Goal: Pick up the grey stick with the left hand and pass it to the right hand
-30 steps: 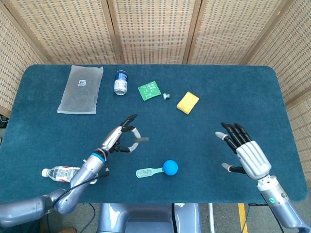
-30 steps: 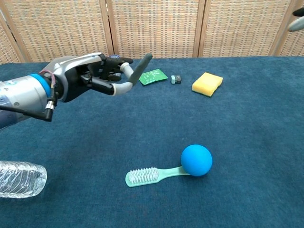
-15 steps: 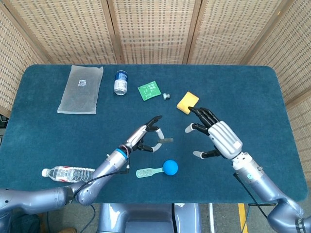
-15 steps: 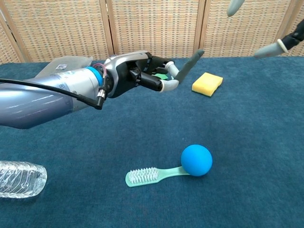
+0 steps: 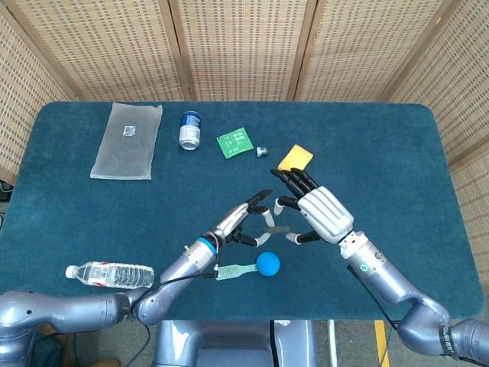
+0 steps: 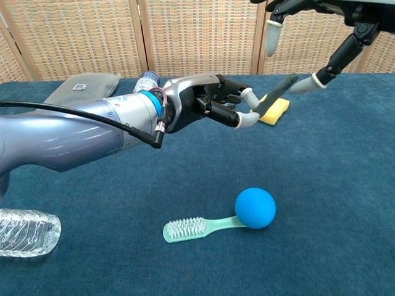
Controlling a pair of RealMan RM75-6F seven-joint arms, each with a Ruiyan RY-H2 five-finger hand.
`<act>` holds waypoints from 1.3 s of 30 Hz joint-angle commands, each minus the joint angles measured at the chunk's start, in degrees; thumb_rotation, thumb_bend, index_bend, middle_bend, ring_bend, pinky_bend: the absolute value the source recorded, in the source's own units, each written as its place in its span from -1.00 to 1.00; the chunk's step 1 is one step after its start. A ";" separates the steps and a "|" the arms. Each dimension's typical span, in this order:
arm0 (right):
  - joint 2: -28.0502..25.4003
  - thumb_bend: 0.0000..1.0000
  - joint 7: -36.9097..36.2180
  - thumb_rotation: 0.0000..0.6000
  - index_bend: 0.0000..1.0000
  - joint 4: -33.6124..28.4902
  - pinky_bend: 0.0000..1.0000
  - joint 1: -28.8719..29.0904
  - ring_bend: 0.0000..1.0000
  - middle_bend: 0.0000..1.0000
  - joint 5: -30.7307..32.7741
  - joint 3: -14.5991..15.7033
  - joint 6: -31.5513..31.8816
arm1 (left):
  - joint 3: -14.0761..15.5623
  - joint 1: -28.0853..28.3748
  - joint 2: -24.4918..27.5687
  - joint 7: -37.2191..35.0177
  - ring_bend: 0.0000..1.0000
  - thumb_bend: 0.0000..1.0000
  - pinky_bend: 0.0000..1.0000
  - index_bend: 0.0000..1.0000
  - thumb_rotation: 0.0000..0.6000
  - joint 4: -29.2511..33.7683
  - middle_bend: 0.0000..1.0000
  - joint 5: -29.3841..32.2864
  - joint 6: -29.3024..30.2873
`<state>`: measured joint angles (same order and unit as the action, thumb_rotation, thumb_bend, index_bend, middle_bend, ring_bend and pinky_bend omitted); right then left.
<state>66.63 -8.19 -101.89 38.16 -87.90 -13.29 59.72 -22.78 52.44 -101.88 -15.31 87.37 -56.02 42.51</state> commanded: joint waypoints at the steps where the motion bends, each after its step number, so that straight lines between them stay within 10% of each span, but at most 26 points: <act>1: -0.22 -0.42 0.52 1.00 0.02 -0.09 -1.00 -0.01 -1.00 -1.00 0.54 0.35 -0.07 | -0.07 -0.29 -0.23 -1.28 -1.00 -0.16 -1.00 0.50 1.00 -0.15 -1.00 -0.30 0.05; 39: -0.16 -0.13 4.56 1.00 0.21 -1.79 -1.00 1.02 -1.00 -1.00 2.34 2.19 0.12 | 0.60 0.10 1.12 -2.34 -1.00 -0.16 -1.00 0.50 1.00 1.52 -1.00 -0.36 -0.21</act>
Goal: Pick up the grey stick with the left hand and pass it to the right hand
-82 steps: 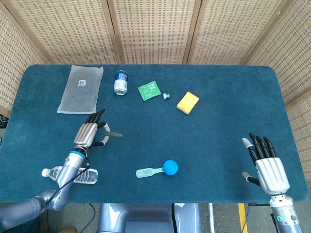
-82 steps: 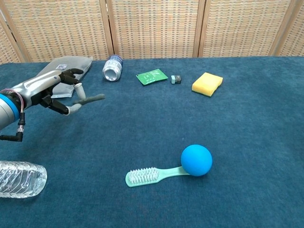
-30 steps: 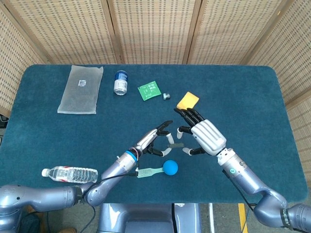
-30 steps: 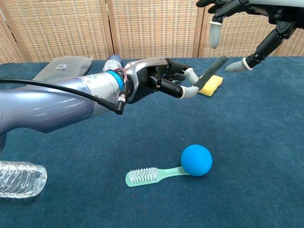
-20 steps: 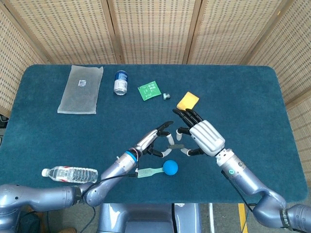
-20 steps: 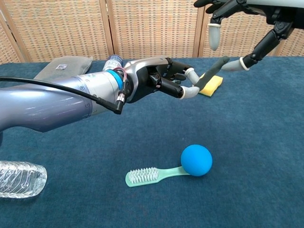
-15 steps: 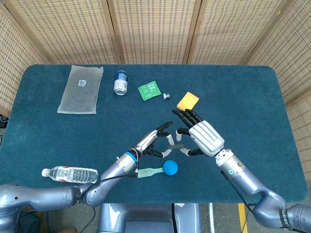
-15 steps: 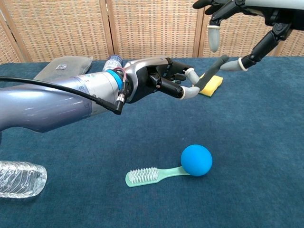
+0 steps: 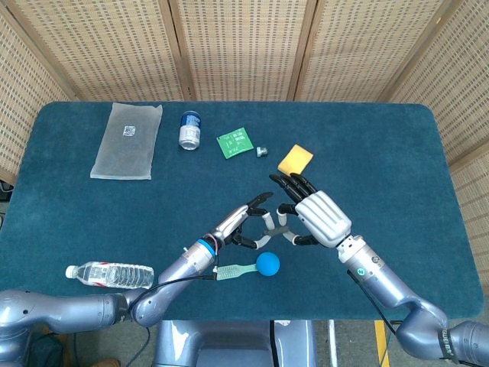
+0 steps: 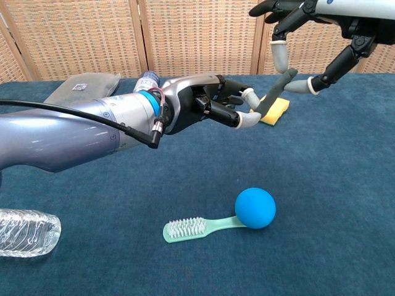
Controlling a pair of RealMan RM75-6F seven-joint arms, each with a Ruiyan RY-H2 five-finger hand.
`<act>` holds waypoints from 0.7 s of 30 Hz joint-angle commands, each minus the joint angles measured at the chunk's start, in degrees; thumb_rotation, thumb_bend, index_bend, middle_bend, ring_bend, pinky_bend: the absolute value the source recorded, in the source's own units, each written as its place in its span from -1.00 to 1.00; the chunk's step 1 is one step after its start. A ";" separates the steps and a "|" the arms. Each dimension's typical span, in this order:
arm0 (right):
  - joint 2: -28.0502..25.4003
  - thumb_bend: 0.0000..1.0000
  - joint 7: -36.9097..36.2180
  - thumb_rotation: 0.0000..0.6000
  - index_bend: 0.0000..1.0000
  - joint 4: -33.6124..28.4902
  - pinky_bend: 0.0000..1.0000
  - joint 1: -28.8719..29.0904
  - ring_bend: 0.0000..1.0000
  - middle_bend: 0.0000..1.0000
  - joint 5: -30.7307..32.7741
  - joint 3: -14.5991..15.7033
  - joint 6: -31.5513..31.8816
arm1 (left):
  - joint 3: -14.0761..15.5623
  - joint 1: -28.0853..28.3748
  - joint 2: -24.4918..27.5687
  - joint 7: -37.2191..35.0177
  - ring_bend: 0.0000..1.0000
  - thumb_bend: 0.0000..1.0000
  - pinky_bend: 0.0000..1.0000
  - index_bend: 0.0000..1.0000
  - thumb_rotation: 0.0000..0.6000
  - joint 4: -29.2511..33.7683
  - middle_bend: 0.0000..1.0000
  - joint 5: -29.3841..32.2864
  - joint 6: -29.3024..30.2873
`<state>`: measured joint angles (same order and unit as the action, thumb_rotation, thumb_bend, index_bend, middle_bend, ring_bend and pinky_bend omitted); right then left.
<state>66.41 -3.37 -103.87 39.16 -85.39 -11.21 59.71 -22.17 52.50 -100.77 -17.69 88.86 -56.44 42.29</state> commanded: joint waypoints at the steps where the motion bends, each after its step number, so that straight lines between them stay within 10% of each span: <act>1: 0.07 -0.12 -0.33 1.00 0.21 0.23 -1.00 0.01 -1.00 -1.00 -0.21 0.13 0.17 | 0.00 0.06 0.01 0.06 -1.00 -0.16 -1.00 0.50 1.00 0.04 -1.00 0.10 0.03; 21: 0.15 0.41 -1.03 1.00 0.66 0.94 -1.00 -0.45 -1.00 -0.89 -2.39 1.35 1.94 | 0.08 -0.06 -0.18 -0.24 -1.00 -0.16 -1.00 0.50 1.00 0.13 -1.00 0.51 0.69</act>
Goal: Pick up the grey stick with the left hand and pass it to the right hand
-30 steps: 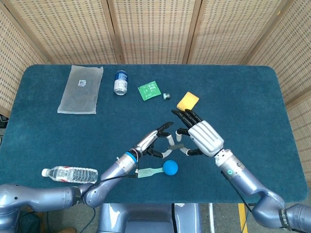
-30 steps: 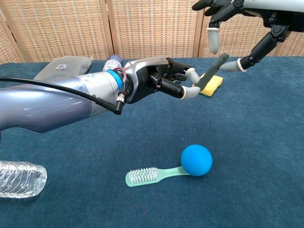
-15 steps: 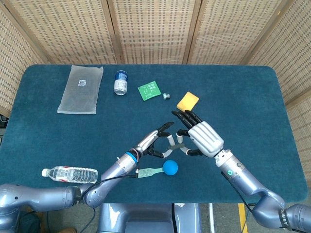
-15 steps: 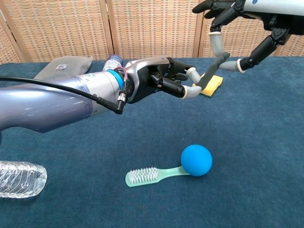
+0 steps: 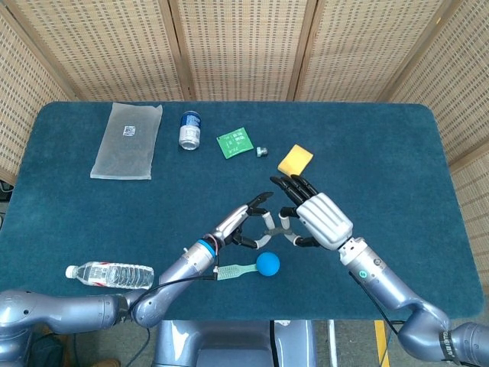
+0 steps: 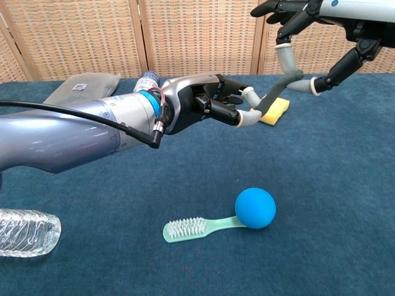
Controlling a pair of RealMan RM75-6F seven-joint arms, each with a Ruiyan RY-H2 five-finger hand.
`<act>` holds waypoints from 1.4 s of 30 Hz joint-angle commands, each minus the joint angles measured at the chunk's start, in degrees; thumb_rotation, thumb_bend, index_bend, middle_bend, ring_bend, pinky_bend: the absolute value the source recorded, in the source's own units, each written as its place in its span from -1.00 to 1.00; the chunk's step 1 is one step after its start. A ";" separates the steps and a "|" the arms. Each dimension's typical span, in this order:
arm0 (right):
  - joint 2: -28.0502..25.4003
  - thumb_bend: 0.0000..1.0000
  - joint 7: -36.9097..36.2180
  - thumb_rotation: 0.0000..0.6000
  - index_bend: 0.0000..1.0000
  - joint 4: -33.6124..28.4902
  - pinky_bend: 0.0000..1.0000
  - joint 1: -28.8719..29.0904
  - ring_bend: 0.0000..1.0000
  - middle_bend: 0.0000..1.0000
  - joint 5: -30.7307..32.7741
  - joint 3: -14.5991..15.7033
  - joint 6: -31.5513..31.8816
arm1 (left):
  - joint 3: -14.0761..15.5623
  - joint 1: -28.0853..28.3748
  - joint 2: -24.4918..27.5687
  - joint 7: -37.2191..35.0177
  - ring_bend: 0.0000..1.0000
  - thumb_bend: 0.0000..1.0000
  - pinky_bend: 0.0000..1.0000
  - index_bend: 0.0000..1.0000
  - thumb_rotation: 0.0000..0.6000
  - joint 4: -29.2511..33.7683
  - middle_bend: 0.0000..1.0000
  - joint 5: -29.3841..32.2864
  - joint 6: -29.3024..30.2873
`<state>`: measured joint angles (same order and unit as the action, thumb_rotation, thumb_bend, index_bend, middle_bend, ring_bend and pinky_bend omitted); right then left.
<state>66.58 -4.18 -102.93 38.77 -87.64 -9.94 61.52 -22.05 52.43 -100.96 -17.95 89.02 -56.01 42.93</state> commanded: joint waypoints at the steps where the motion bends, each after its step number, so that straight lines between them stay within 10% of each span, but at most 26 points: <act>1: -0.04 0.41 -0.40 1.00 0.66 0.00 -1.00 -0.10 -1.00 -0.89 -0.21 0.13 0.22 | -0.03 0.01 0.00 0.06 -1.00 -0.16 -1.00 0.50 1.00 -0.07 -1.00 0.15 0.06; 22: -2.30 0.41 -9.28 1.00 0.69 -0.64 -1.00 -2.06 -1.00 -0.88 2.06 -1.26 2.91 | 1.29 -4.07 3.72 -2.86 -1.00 -0.15 -1.00 0.51 1.00 -4.89 -1.00 -0.02 0.30; 42: -3.90 0.41 -13.32 1.00 0.70 5.13 -1.00 -5.50 -1.00 -0.88 3.66 -1.11 5.79 | 2.36 -13.89 17.48 -14.64 -1.00 -0.15 -1.00 0.51 1.00 -13.02 -1.00 -6.94 0.67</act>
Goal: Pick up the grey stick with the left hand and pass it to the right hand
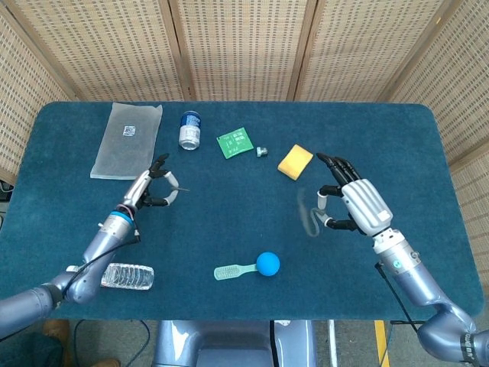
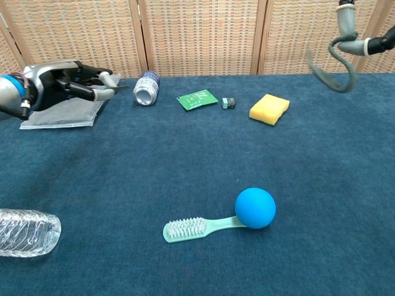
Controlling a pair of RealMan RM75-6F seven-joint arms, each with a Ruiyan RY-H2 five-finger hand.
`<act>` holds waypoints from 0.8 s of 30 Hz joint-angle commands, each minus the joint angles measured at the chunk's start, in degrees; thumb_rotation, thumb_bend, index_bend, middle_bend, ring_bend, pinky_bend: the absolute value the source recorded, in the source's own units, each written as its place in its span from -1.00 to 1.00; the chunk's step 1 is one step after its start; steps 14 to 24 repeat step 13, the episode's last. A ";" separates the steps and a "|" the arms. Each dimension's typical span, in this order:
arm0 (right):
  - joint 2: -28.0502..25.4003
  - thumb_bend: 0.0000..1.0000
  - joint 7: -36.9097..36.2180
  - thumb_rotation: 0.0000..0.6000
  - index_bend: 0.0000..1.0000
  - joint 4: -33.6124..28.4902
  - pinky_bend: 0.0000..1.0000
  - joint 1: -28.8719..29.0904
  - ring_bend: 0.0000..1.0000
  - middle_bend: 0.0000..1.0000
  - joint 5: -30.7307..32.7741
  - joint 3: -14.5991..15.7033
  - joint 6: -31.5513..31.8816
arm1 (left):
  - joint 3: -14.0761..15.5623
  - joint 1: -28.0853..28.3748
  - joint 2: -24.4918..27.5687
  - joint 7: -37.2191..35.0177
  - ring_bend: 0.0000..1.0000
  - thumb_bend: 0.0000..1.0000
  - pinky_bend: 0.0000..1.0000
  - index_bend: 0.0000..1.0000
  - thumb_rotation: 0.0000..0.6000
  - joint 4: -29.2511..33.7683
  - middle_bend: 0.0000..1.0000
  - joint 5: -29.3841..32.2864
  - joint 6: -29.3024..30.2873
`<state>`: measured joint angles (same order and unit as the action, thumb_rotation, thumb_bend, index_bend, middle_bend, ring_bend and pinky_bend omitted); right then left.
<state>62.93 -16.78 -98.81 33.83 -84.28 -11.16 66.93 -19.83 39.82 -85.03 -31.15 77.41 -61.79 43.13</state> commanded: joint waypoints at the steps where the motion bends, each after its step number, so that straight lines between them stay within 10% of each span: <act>1: -0.28 0.41 -0.96 1.00 0.70 1.51 -1.00 -0.75 -1.00 -0.88 0.40 0.12 0.50 | 0.08 -1.64 2.06 -1.99 -1.00 -0.15 -1.00 0.52 1.00 -1.81 -1.00 -1.46 0.76; 24: -0.24 0.41 -3.07 1.00 0.70 4.74 -1.00 -1.82 -1.00 -0.88 0.10 0.34 0.98 | -0.02 -4.49 7.57 -7.31 -1.00 -0.15 -1.00 0.52 1.00 -2.15 -1.00 -4.91 2.27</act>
